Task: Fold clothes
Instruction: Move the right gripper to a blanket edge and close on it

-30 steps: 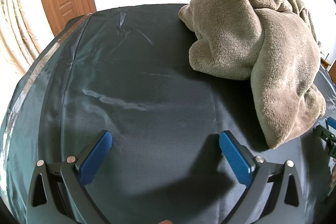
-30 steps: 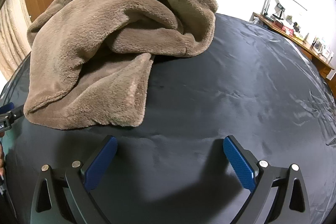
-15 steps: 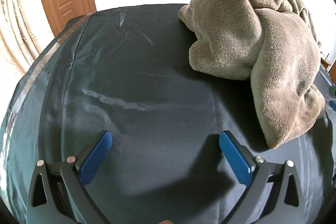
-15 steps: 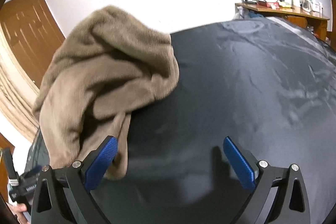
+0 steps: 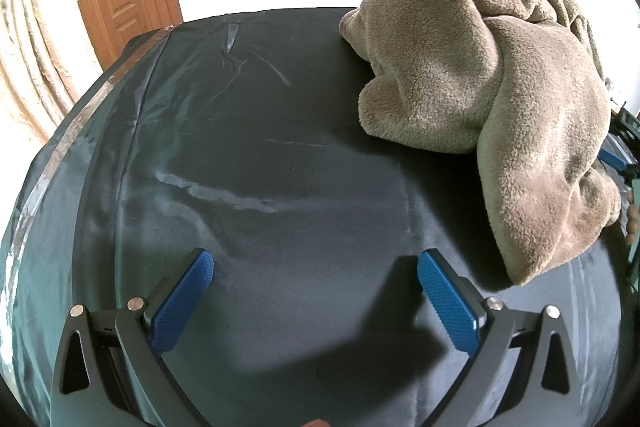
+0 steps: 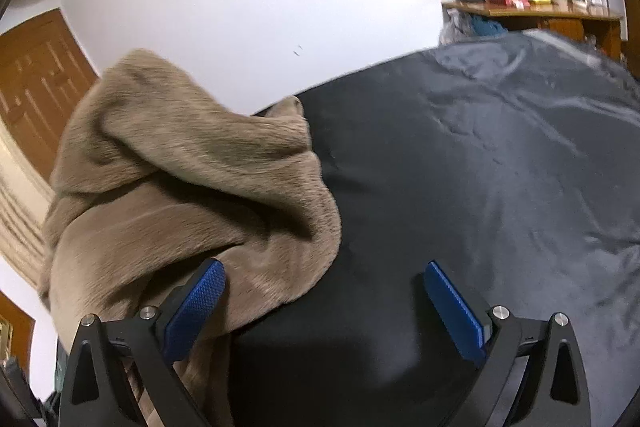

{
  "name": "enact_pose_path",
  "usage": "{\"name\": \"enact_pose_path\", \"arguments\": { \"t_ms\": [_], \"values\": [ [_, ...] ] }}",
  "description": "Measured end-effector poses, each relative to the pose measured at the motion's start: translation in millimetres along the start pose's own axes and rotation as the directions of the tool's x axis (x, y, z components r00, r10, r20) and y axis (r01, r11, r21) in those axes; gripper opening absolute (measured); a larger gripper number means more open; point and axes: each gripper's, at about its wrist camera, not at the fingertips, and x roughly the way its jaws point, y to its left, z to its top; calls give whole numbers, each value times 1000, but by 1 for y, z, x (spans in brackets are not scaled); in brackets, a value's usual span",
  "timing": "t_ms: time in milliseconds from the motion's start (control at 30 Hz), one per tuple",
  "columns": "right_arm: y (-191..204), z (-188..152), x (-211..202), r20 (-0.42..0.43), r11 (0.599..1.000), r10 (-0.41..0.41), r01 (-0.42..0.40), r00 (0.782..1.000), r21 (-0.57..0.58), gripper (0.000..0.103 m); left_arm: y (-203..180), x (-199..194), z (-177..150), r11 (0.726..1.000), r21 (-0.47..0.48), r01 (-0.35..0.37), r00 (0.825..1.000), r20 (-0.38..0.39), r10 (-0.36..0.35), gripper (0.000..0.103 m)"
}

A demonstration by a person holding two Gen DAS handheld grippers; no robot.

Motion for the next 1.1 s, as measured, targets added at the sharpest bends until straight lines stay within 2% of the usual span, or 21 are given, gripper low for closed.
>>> {"name": "enact_pose_path", "arguments": {
  "t_ms": [167, 233, 400, 500, 567, 600, 633, 667, 733, 800, 867, 900, 967, 1067, 1100],
  "values": [
    [8, 9, 11, -4, 1000, -16, 16, 1000, -3, 67, 1, 2, 1, 1000, 1, 0, 1000, 0, 0, 102],
    [9, 11, 17, -10, 1000, -8, 8, 1000, 1, 63, 1, 2, 1, 1000, 1, 0, 1000, 0, 0, 102],
    [14, 11, 24, -23, 999, 45, -46, 999, -4, 61, 1, 2, 2, 1000, 2, 0, 1000, 0, 0, 102],
    [14, 11, 26, -32, 998, 63, -63, 998, -1, 53, 0, 2, 1, 1000, 2, 0, 1000, 0, 0, 102],
    [13, 10, 28, -47, 997, 75, -75, 996, 4, 35, 0, 2, 1, 1000, 2, 0, 1000, 0, 0, 102],
    [13, 10, 28, -50, 997, 80, -80, 996, 8, 33, 0, 2, 1, 1000, 2, 0, 1000, 0, 0, 102],
    [12, 10, 27, -46, 997, 79, -79, 996, 9, 26, 0, 2, 1, 1000, 3, 0, 1000, 0, 0, 102],
    [14, 10, 23, -27, 998, 58, -59, 998, -5, 20, 0, 2, 2, 1000, 3, 1, 1000, 0, -1, 102],
    [19, 9, 13, 21, 999, 8, -8, 1000, -36, 18, -1, 3, 2, 1000, 3, 1, 1000, 0, -1, 102],
    [32, 8, -6, 125, 988, -83, 98, 989, -122, 15, -1, 3, 2, 1000, 4, 2, 1000, 0, -2, 102],
    [49, 3, -25, 244, 953, -172, 224, 954, -204, 14, -1, 3, 2, 1000, 4, 2, 1000, 0, -2, 102],
    [59, -1, -37, 321, 925, -210, 295, 923, -242, 14, -1, 3, 2, 1000, 4, 2, 1000, 0, -2, 102],
    [80, -10, -61, 469, 858, -260, 425, 844, -287, 13, 0, 3, 3, 1000, 4, 2, 1000, 0, -2, 102],
    [109, -21, -82, 640, 770, -275, 563, 718, -300, 11, 0, 3, 3, 1000, 4, 2, 1000, 0, -2, 102],
    [115, -25, -86, 661, 762, -264, 572, 702, -303, 11, 0, 3, 3, 1000, 4, 2, 1000, 0, -2, 102]
  ]
}}
